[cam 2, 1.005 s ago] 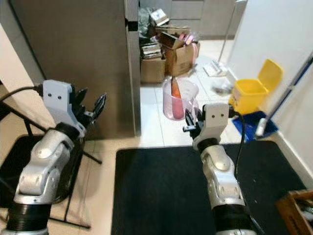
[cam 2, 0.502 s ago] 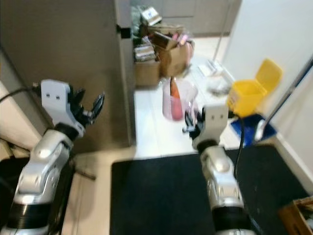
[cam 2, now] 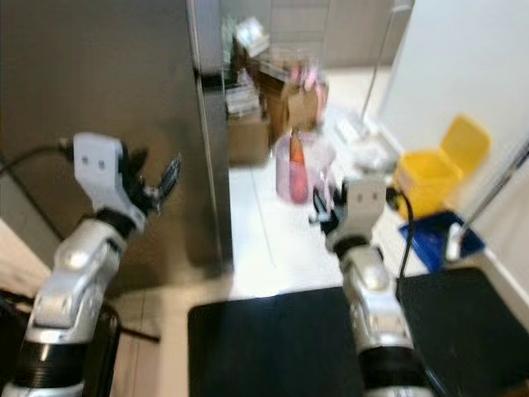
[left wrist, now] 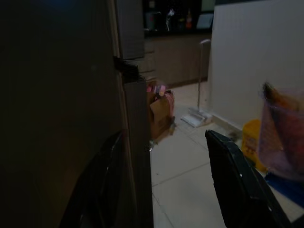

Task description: Restocking fridge

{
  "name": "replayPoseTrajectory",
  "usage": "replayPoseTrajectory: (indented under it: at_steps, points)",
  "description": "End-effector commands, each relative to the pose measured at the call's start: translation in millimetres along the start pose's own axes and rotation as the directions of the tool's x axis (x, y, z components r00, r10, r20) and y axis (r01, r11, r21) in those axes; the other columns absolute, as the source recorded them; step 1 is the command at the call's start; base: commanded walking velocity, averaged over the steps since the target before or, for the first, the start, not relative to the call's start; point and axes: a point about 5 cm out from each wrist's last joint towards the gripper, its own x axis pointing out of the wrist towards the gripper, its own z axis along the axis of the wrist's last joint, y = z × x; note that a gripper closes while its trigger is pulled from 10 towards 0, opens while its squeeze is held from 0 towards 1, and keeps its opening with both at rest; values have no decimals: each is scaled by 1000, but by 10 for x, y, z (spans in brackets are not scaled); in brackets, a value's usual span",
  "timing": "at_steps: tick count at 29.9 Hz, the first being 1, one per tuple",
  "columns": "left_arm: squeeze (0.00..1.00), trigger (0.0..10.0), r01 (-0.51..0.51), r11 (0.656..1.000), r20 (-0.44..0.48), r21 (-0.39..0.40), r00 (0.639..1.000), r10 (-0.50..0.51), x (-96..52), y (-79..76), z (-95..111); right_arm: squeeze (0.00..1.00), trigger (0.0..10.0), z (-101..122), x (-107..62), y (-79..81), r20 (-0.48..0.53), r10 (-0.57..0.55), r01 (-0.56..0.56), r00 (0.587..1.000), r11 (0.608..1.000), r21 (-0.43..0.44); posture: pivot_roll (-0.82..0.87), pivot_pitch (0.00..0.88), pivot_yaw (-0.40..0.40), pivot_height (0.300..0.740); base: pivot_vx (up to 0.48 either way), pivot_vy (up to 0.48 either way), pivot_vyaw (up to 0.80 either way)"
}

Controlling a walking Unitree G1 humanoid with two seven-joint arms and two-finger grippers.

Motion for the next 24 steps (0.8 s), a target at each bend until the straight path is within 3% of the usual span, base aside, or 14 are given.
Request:
replayPoseTrajectory:
  at_steps: [1,24]
  points:
    - [0,10000,-10,1000,-12,-5,1000,10,-34,24,-43,0,10000,49,10,24,26,6,-6,1000,1000,-2,-29,131,-2,740,424,0,0]
    - [0,10000,3,1000,-14,-13,1000,-3,-75,0,-50,0,10000,8,0,43,10,16,-16,1000,1000,-6,-30,129,-3,740,25,0,0]
